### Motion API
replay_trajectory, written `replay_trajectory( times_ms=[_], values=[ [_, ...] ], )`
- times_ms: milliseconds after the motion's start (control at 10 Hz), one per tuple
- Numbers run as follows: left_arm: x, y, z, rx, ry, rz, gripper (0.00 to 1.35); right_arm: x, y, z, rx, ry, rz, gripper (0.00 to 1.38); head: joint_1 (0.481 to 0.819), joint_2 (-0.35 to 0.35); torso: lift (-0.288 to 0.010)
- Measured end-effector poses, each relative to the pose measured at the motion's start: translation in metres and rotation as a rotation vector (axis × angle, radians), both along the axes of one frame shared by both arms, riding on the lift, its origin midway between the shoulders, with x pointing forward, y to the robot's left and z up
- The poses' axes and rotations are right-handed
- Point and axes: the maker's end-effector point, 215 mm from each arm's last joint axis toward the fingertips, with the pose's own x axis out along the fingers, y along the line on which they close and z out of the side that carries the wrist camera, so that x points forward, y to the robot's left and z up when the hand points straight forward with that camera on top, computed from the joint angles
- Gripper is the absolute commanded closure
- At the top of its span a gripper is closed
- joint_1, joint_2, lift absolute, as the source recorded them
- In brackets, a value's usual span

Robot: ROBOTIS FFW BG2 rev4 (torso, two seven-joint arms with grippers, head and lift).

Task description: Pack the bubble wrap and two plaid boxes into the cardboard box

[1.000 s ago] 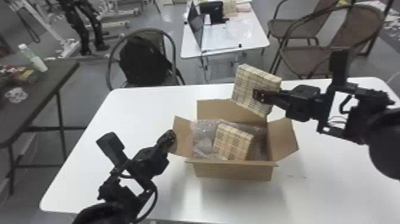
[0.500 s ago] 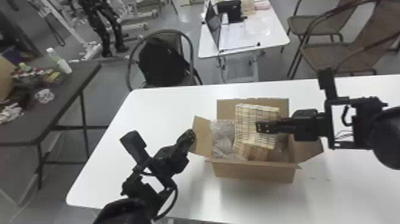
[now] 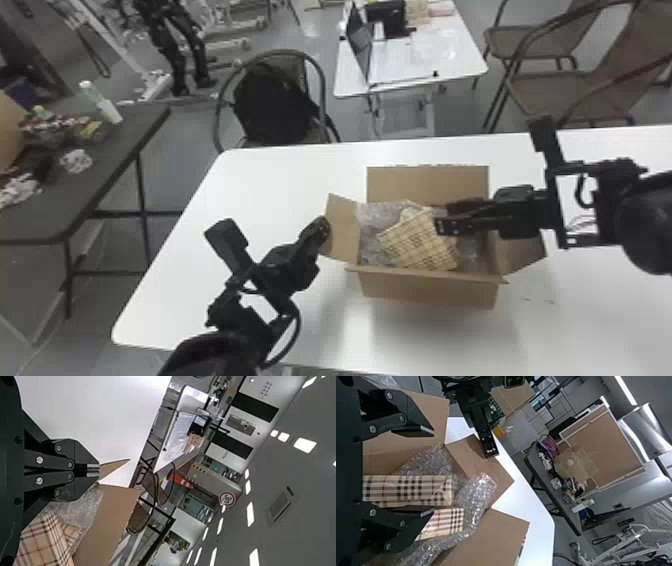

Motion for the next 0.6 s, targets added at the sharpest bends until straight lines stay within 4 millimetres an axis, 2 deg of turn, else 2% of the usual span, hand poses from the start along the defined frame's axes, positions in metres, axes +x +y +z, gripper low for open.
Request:
replay_trajectory(
  times_ms=[100, 200, 300, 400, 500, 600],
  values=[
    [0.000, 0.000, 0.000, 0.000, 0.000, 0.000, 1.21, 0.011, -0.008, 0.013, 0.018, -0.046, -0.037, 0.18, 0.695, 0.281, -0.109],
    [0.000, 0.000, 0.000, -0.001, -0.001, -0.001, 1.21, 0.032, -0.025, 0.031, 0.021, -0.129, -0.130, 0.18, 0.695, 0.259, -0.109],
    [0.000, 0.000, 0.000, -0.001, -0.001, 0.000, 1.21, 0.057, -0.056, 0.051, 0.008, -0.239, -0.281, 0.18, 0.695, 0.225, -0.109],
    [0.000, 0.000, 0.001, -0.002, -0.003, 0.000, 1.21, 0.075, -0.096, 0.068, -0.007, -0.352, -0.463, 0.18, 0.695, 0.183, -0.109],
    [0.000, 0.000, 0.002, -0.003, -0.005, 0.002, 1.21, 0.077, -0.135, 0.079, 0.001, -0.440, -0.622, 0.18, 0.695, 0.143, -0.109],
    [0.000, 0.001, 0.002, -0.004, -0.007, 0.004, 1.21, 0.071, -0.163, 0.079, 0.006, -0.491, -0.735, 0.18, 0.695, 0.113, -0.109]
  ],
)
